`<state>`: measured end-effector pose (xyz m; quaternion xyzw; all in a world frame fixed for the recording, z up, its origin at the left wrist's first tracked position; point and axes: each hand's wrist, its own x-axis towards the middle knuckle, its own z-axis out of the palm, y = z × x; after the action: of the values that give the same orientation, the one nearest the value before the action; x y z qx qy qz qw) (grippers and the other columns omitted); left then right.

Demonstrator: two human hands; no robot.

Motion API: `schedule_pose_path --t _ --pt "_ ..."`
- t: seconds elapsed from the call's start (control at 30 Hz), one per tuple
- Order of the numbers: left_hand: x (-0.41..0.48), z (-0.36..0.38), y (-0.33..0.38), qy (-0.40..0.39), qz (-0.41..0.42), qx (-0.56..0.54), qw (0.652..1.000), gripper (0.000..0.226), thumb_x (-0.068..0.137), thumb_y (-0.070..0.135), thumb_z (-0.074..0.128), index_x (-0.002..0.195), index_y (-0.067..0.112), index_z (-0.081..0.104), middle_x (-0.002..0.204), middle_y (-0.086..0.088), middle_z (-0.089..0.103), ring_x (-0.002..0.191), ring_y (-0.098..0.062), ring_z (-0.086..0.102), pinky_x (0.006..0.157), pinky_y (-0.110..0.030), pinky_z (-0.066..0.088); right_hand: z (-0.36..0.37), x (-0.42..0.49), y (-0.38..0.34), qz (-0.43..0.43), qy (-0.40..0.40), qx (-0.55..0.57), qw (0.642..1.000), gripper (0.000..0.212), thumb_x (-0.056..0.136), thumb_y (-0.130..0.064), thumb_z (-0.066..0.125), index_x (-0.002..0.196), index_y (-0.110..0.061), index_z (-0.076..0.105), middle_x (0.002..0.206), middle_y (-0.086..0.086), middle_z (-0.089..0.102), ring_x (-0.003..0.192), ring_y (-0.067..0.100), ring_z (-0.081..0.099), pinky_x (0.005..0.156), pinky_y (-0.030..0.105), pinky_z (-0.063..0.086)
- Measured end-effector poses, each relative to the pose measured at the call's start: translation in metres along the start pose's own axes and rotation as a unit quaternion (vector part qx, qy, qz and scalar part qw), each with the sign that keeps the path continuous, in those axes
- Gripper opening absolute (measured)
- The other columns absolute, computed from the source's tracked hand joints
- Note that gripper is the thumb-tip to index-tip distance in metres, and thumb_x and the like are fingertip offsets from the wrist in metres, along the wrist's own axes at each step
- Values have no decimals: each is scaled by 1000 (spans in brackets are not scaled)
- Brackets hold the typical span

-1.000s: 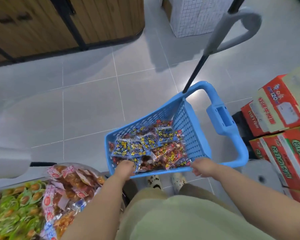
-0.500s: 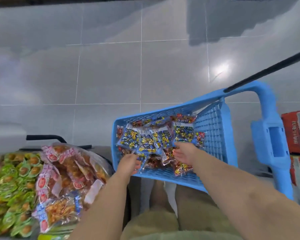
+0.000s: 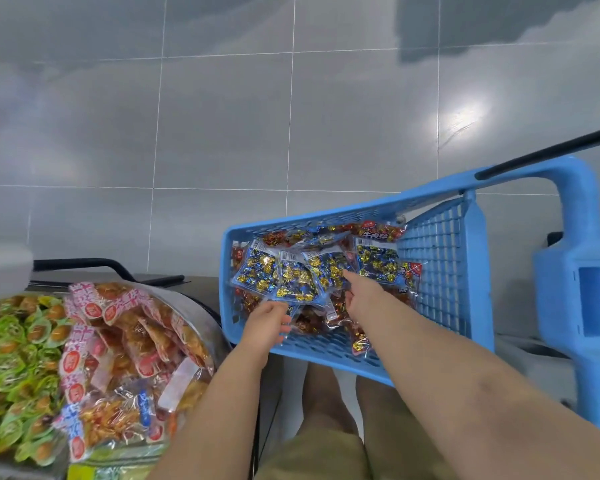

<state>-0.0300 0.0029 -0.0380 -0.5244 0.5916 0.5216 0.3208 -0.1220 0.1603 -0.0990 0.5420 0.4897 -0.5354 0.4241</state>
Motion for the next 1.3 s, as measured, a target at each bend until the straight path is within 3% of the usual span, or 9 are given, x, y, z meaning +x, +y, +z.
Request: schedule_pose_path --t 0.1,0.17,0.3,0.5,0.63,0.83,0.97,1.1,1.3 --pt "2 2 6 1 6 -23 1000 10 98 26 51 93 20 57 92 -6 62 79 -18 59 69 -27 48 1 -1 0 22 -7 29 999 47 97 -23 50 139 -5 41 124 12 54 103 21 52 105 33 34" --pt "4 5 13 2 15 -39 999 11 97 29 53 94 20 57 94 -6 63 81 -18 61 70 -28 51 -9 -6 8 1 -12 48 999 45 96 -24 51 135 -2 45 125 16 57 112 26 57 95 29 45" --pt "-1 24 32 -56 -11 -88 994 23 91 40 61 101 19 57 101 -5 63 90 -21 63 75 -34 53 -28 -21 19 -13 -18 66 998 37 83 -8 70 117 -7 56 81 4 63 61 9 60 40 14 45" --pt "-2 41 37 -56 -59 -224 971 92 83 27 74 153 25 15 157 -4 25 135 -30 36 94 -43 49 -47 -48 22 -7 -148 -55 987 37 75 -13 77 101 -21 51 94 4 68 79 14 66 58 24 53" --pt "11 35 21 -5 -46 -178 983 100 84 29 73 154 25 3 161 -4 14 145 -31 19 113 -54 21 -53 -29 -20 -114 4 -42 993 69 76 -41 74 129 -5 48 122 20 58 106 32 58 90 39 50" --pt "23 27 -1 34 -23 -193 980 99 83 30 74 154 20 5 160 -5 17 144 -28 24 113 -51 21 -33 12 -88 -182 126 -20 975 86 77 -48 70 144 -19 24 138 10 41 123 30 45 102 43 41" --pt "26 27 -4 31 -16 -202 979 100 83 30 74 154 15 6 160 -6 17 144 -28 24 113 -48 23 -44 25 -91 -130 60 6 990 46 92 -19 55 134 -11 40 129 13 50 99 21 54 78 33 53" --pt "23 27 -1 23 -16 -218 976 101 82 31 75 154 15 5 160 -6 16 144 -28 22 114 -48 22 -54 28 -79 -119 106 48 986 42 92 0 46 134 -4 41 133 16 50 109 25 59 85 32 55" --pt "15 27 9 14 -9 -228 974 102 81 39 74 154 17 7 161 -5 14 145 -28 21 114 -50 22 -71 -23 -28 -145 21 72 987 73 84 19 47 137 -29 34 120 15 41 79 21 58 68 29 56"
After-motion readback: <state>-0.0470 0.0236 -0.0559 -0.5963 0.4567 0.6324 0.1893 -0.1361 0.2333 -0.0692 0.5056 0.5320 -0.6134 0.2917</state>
